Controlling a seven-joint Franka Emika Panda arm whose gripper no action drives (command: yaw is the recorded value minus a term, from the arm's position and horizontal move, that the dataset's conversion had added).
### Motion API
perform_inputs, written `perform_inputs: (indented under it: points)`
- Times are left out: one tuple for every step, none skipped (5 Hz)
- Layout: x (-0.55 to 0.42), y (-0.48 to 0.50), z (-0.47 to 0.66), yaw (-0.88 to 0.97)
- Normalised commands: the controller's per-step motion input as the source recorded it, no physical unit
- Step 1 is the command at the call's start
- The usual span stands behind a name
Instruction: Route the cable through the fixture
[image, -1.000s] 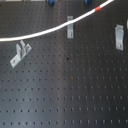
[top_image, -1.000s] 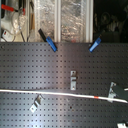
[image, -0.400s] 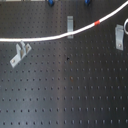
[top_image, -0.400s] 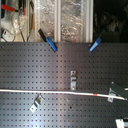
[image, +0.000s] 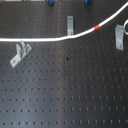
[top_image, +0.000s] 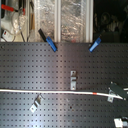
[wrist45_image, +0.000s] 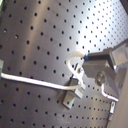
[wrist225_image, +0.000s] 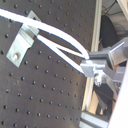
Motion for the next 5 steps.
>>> perform_inputs:
  points:
    - [-0.001, 0.003, 0.43, -0.03]
    - [-0.027, -0.051, 0.13, -0.01]
    - [-0.055, -0.104, 0.0, 0.0]
    - [0.0, 0.0, 0.01, 0.0]
    - [-0.189, -0.114, 0.17, 0.0]
